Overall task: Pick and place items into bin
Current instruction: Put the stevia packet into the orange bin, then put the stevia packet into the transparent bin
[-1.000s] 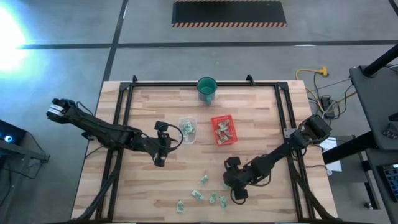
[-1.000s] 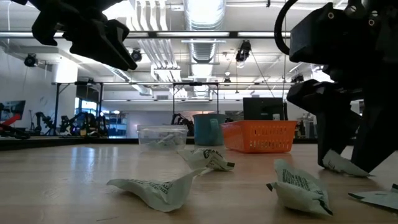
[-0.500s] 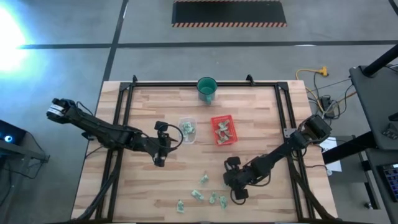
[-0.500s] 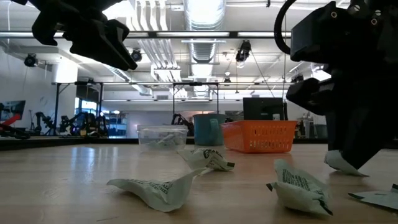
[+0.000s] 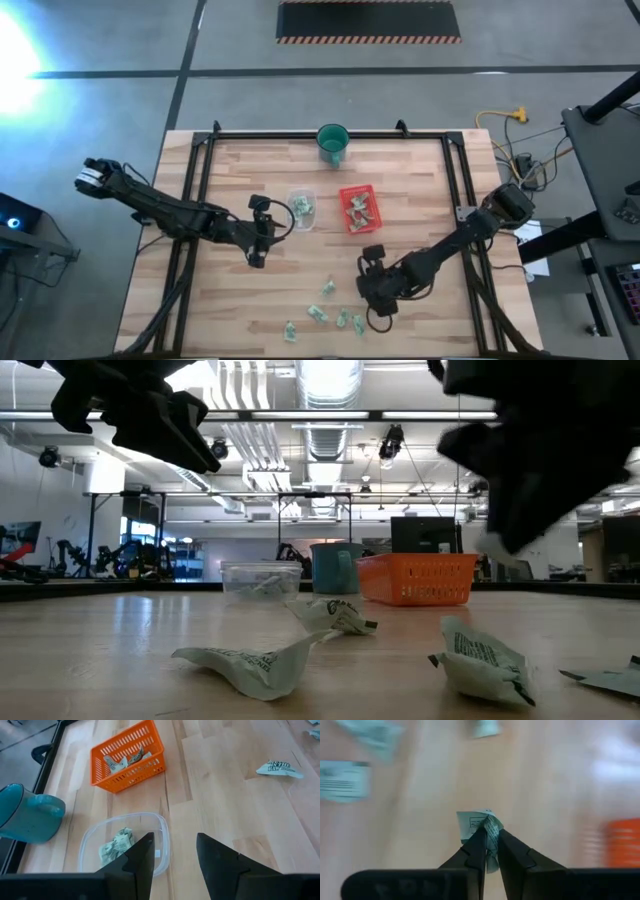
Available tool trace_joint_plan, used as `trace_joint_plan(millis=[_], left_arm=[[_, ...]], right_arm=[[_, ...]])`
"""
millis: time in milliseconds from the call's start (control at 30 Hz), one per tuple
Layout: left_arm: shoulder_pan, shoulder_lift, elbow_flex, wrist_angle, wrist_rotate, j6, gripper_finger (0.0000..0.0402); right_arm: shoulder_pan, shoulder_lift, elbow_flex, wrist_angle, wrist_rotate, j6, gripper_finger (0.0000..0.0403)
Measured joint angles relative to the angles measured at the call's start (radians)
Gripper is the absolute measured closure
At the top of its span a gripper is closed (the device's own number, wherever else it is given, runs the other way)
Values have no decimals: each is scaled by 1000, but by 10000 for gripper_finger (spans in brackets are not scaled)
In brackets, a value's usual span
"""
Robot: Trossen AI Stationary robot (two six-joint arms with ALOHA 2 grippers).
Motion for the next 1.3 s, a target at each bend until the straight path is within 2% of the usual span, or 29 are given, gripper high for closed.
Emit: trace_joint_plan(millis=[200, 300, 733, 1000, 1133, 1300], left_arm=[[0, 0, 0, 0, 0, 0, 271], [0, 0, 0, 0, 0, 0, 271], [0, 0, 0, 1, 0, 0, 271], [0, 2, 0, 3, 0, -1, 271], [0, 10, -1, 5, 0, -1, 271], [0, 21, -1, 5, 0, -1, 271]], right_arm=[[-26, -1, 87, -159, 359, -76, 369], [-66, -1, 112, -212, 471, -79, 369], [-352, -1, 77, -244, 483, -63, 369], [-452, -1, 39, -230, 463, 16, 367], [-459, -1, 31, -226, 454, 15, 348], [-458, -5, 31, -225, 453, 19, 300]])
